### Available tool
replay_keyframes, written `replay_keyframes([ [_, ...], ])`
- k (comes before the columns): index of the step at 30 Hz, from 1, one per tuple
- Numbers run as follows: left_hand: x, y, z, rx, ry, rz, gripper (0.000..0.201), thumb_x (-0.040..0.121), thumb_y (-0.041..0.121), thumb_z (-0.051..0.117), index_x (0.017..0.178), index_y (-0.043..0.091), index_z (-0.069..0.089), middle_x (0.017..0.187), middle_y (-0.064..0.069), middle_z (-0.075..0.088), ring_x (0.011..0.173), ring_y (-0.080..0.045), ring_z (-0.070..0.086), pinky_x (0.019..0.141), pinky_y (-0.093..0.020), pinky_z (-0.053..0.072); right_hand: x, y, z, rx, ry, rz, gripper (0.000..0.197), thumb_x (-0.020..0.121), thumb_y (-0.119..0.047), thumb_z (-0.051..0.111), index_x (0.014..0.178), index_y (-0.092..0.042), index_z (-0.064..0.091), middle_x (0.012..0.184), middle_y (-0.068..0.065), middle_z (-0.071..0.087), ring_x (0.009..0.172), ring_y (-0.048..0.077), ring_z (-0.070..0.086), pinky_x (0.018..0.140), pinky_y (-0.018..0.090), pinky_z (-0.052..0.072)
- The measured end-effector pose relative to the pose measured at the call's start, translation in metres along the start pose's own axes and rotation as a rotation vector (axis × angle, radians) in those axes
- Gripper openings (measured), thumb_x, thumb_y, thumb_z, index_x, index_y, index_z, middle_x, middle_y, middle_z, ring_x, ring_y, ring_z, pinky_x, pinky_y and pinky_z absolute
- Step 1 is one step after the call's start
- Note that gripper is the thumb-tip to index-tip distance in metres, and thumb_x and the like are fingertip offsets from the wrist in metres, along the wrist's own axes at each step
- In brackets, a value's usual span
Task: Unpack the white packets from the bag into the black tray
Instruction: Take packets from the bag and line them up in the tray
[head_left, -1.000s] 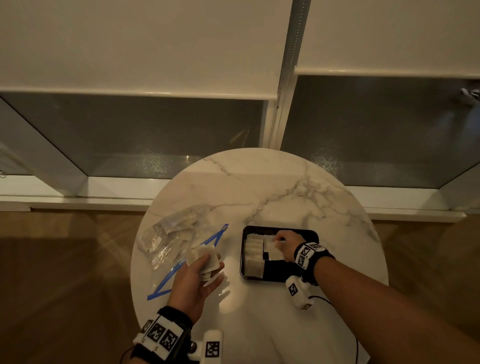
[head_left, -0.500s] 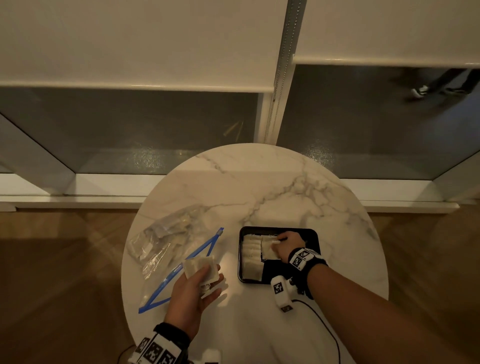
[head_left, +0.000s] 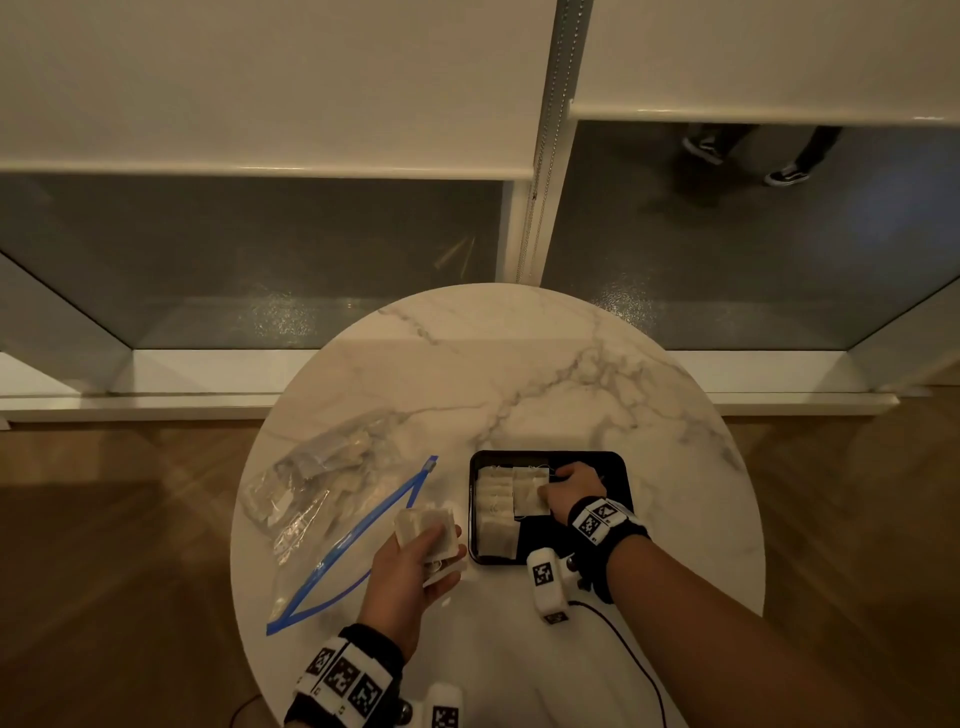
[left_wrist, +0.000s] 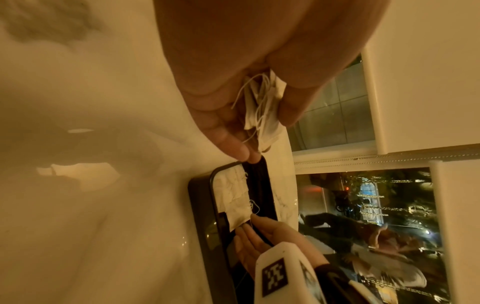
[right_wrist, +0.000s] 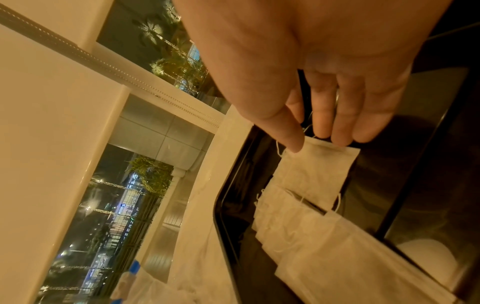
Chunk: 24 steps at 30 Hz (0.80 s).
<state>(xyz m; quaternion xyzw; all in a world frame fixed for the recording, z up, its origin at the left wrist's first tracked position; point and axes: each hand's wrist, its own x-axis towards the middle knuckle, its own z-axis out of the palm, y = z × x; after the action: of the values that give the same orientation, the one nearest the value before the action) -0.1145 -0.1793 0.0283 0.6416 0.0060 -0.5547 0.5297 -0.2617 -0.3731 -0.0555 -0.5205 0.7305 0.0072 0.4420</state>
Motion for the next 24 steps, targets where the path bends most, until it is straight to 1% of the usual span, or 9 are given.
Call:
replay_keyframes([
  [5, 0.011, -0.003, 0.002, 0.011, 0.007, -0.027, 0.028, 0.097, 0.027, 0.061, 0.124, 0.017, 0.062, 0.108, -0.006, 0.076, 0.102, -0.023, 0.072, 0.078, -0.037, 0.056, -0.001, 0.000, 0.000, 0.029, -0.015, 0.028, 0.046, 0.079, -0.018, 0.071, 0.123, -0.015, 0.055, 0.112, 0.011, 0.064, 0.099, 0.027, 0.063, 0.085, 0.033, 0.055],
  [8, 0.018, -0.009, 0.002, -0.002, 0.031, -0.055, 0.028, 0.097, 0.024, 0.062, 0.123, 0.016, 0.062, 0.111, -0.010, 0.075, 0.103, -0.025, 0.071, 0.077, -0.037, 0.057, -0.002, 0.000, 0.000, 0.044, -0.034, 0.067, 0.042, 0.076, -0.018, 0.072, 0.114, -0.017, 0.055, 0.106, 0.011, 0.065, 0.095, 0.028, 0.064, 0.083, 0.036, 0.057],
  [10, 0.022, -0.011, 0.003, 0.000, 0.031, -0.070, 0.026, 0.096, 0.023, 0.063, 0.121, 0.015, 0.064, 0.110, -0.012, 0.075, 0.105, -0.028, 0.069, 0.086, -0.043, 0.058, -0.001, 0.002, 0.002, 0.027, -0.052, 0.088, 0.034, 0.072, -0.019, 0.070, 0.102, -0.018, 0.053, 0.097, 0.012, 0.068, 0.086, 0.030, 0.067, 0.079, 0.042, 0.060],
  [12, 0.025, -0.011, 0.006, 0.002, 0.027, -0.083, 0.025, 0.095, 0.023, 0.064, 0.119, 0.015, 0.066, 0.111, -0.012, 0.074, 0.108, -0.029, 0.067, 0.094, -0.052, 0.055, 0.003, 0.005, 0.005, 0.027, -0.070, 0.099, 0.025, 0.070, -0.018, 0.067, 0.091, -0.009, 0.057, 0.083, 0.014, 0.070, 0.074, 0.031, 0.069, 0.071, 0.046, 0.061],
  [15, 0.030, -0.010, 0.011, -0.016, 0.050, -0.095, 0.023, 0.096, 0.021, 0.063, 0.118, 0.016, 0.065, 0.113, -0.013, 0.072, 0.107, -0.028, 0.066, 0.093, -0.061, 0.053, 0.009, 0.009, 0.007, 0.086, -0.090, 0.139, 0.020, 0.069, -0.016, 0.067, 0.084, -0.004, 0.064, 0.072, 0.018, 0.070, 0.064, 0.033, 0.070, 0.063, 0.052, 0.060],
  [16, 0.031, -0.010, 0.013, -0.022, 0.060, -0.094, 0.024, 0.096, 0.021, 0.063, 0.118, 0.015, 0.065, 0.114, -0.014, 0.072, 0.106, -0.029, 0.066, 0.092, -0.061, 0.053, 0.009, 0.009, 0.008, 0.108, -0.103, 0.149, 0.020, 0.067, -0.015, 0.067, 0.082, -0.002, 0.065, 0.070, 0.020, 0.070, 0.061, 0.034, 0.070, 0.062, 0.051, 0.060],
  [19, 0.035, -0.010, 0.017, -0.034, 0.091, -0.057, 0.022, 0.096, 0.023, 0.062, 0.115, 0.012, 0.066, 0.113, -0.016, 0.072, 0.103, -0.030, 0.067, 0.092, -0.054, 0.052, 0.010, 0.010, 0.008, 0.159, -0.128, 0.165, 0.015, 0.065, -0.012, 0.065, 0.074, 0.000, 0.066, 0.063, 0.020, 0.068, 0.055, 0.032, 0.065, 0.056, 0.041, 0.056],
  [22, 0.037, -0.010, 0.017, -0.053, 0.105, -0.028, 0.021, 0.096, 0.023, 0.062, 0.114, 0.012, 0.066, 0.113, -0.015, 0.073, 0.108, -0.032, 0.066, 0.095, -0.051, 0.050, 0.003, 0.008, 0.006, 0.180, -0.136, 0.162, 0.005, 0.067, -0.006, 0.064, 0.068, -0.001, 0.063, 0.060, 0.017, 0.064, 0.055, 0.029, 0.062, 0.057, 0.036, 0.054],
  [24, 0.037, -0.012, 0.017, -0.062, 0.114, -0.024, 0.022, 0.096, 0.023, 0.063, 0.115, 0.013, 0.066, 0.113, -0.015, 0.072, 0.109, -0.032, 0.066, 0.096, -0.051, 0.051, -0.005, 0.005, 0.002, 0.192, -0.126, 0.157, 0.004, 0.070, -0.005, 0.063, 0.069, -0.001, 0.064, 0.062, 0.016, 0.066, 0.055, 0.028, 0.062, 0.057, 0.035, 0.054],
])
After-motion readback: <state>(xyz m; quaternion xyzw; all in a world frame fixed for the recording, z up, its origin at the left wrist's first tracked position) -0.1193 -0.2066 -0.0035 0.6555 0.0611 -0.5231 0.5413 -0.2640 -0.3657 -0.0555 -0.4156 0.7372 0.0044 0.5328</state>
